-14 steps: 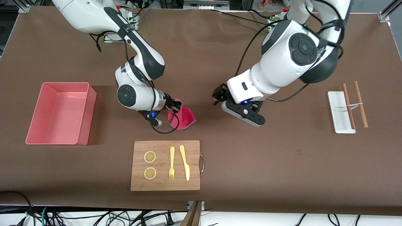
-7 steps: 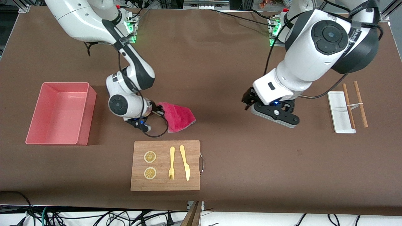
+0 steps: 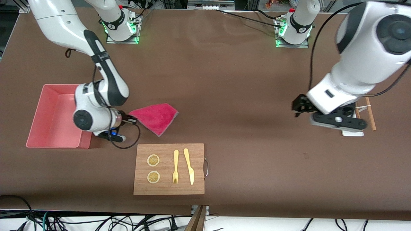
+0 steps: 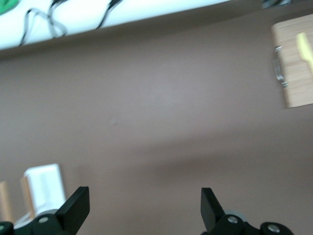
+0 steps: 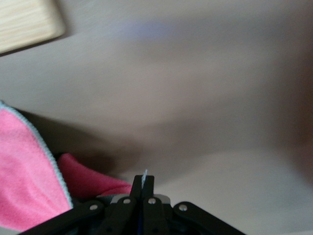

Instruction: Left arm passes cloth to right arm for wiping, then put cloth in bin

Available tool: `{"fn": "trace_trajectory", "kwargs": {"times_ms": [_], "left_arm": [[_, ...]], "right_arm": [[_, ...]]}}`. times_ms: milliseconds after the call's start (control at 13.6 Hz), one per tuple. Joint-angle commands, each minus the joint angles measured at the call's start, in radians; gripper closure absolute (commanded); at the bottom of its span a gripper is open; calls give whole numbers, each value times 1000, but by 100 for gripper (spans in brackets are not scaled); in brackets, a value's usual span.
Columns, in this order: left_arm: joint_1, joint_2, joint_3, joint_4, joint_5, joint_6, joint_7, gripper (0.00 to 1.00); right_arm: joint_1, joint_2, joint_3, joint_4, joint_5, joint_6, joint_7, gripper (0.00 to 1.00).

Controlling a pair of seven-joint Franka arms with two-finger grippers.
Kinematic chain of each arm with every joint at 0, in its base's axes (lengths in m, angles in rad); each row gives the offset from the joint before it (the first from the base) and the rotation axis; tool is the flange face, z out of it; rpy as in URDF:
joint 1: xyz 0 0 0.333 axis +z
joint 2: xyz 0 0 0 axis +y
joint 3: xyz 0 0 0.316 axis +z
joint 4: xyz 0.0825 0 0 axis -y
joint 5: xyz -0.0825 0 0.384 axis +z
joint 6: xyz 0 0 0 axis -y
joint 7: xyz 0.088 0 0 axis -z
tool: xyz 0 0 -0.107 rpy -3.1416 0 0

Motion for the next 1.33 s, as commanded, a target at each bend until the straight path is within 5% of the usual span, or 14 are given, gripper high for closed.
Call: {"fn": "trace_trajectory", "kwargs": {"times_ms": [0,295,589,811,1032,1253], "left_arm": [[5,-46,21,-25,64,-55,1,0],[34,-47,23,-51,55,-58,7,0],[101,-68,15,-96,-70,-87,10,0],[126,-185,0,-264,-80,-49,5,0],[167,-422,-13,-606,-94,158,8,0],[171,-440,-11,-634,-94,145,10,0]], "right_arm": [[-7,-39,-65,-3,-22,-52,-154,100],[-13,-58,-133,42,-30,-132,-316,100],[-11,-55,-49,62,-82,-129,-158,100],[-7,-35,36,62,-85,-101,38,100],[1,-9,126,61,-76,-45,225,100],[28,22,198,62,-75,44,392,100]]}}
